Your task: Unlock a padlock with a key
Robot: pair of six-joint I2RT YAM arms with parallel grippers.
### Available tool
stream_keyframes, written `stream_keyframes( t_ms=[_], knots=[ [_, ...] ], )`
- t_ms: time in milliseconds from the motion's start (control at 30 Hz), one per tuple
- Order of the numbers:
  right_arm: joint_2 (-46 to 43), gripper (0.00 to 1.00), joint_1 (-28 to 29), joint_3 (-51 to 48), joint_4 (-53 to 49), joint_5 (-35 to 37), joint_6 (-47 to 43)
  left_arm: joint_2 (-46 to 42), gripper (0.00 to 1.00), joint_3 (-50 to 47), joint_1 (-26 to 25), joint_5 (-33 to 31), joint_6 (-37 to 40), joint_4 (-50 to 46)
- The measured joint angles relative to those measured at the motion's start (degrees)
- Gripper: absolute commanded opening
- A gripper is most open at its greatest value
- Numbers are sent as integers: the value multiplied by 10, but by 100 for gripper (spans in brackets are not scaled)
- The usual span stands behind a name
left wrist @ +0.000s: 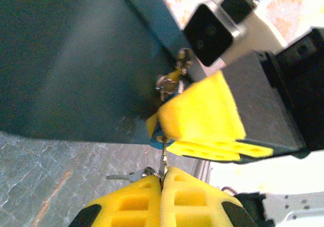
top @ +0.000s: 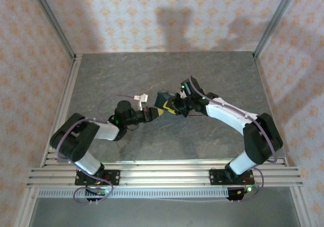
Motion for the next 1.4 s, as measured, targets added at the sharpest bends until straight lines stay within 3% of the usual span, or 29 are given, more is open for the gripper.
stream_keyframes(
  t_ms=[200,400,800,1100,1400],
  knots=[
    [-20,0,0,0,7,-60,0,-134,0,-2,-8,-28,115,-158],
    [-19,0,2,-1,8,-72,5,-151,0,-2,-11,-45,147,-194],
    [-17,0,2,-12,12,-28,17,-16,0,-16,17,23,45,3],
    [-16,0,-3,-13,13,-37,4,13,0,-3,35,78,9,32],
    [5,0,-13,-11,12,-26,0,92,0,20,33,94,-70,99]
  ],
)
